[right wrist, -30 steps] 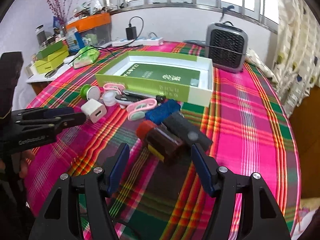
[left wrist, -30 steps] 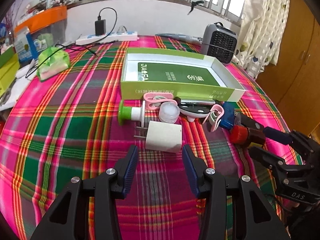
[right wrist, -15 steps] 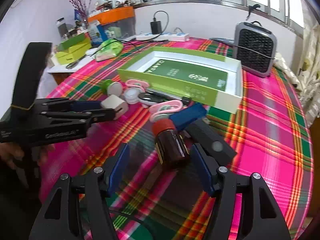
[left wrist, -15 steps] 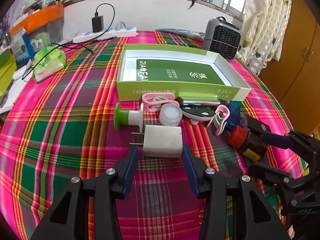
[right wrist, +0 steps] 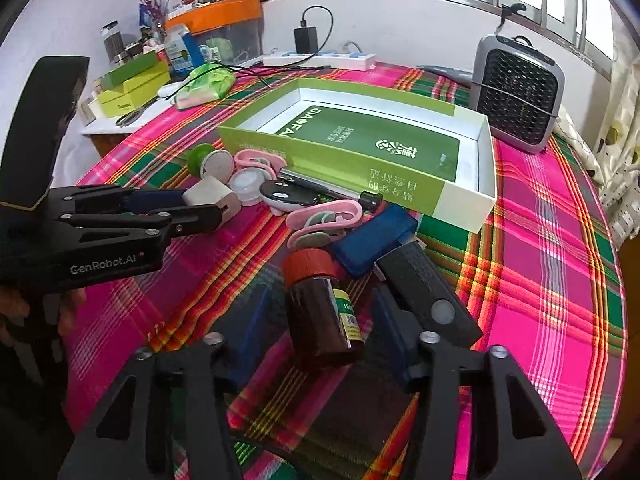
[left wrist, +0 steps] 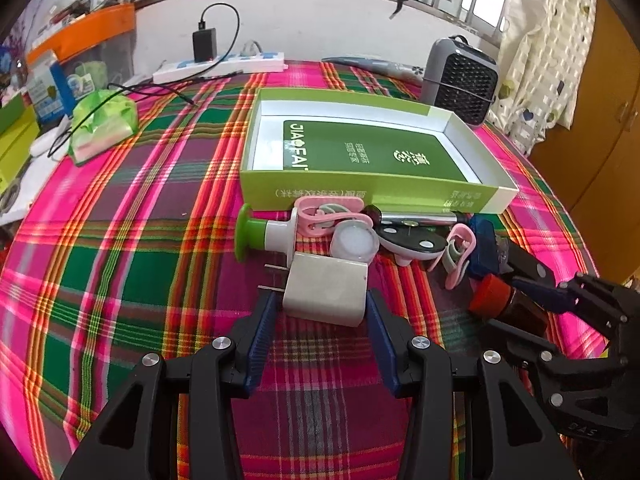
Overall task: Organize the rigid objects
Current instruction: 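Reach the left gripper to the white charger plug while the right gripper reaches the brown bottle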
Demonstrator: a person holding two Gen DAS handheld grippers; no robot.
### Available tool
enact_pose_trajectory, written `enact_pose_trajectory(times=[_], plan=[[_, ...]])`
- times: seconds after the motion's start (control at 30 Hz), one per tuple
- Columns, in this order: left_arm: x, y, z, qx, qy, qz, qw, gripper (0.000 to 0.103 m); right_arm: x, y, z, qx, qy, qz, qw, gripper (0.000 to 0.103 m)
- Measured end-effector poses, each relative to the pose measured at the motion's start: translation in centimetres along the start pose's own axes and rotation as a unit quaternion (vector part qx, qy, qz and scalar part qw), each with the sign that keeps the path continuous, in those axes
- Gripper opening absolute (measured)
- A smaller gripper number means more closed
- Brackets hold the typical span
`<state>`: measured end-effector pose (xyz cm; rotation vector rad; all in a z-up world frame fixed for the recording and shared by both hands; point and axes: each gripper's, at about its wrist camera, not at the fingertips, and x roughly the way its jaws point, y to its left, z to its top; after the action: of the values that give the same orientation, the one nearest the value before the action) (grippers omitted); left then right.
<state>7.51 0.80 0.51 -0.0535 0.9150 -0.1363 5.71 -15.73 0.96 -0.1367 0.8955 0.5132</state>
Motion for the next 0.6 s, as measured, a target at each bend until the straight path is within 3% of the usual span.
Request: enact_pose_trajectory(times=[0.17,0.6], plan=[[-0.07,0.06,0.05,-0.002,-0.002,-0.001,1.0000,0.041,0.29,0.01,-0.06,0.002,0.004,-0.005,1.000,0.033],[-0.64,0.14,-0.20,-0.001,-0.012,-0.008,0.9999,0.040,-0.19,0.06,-0.12,0.007,-0.006,-0.003,1.000,0.033]])
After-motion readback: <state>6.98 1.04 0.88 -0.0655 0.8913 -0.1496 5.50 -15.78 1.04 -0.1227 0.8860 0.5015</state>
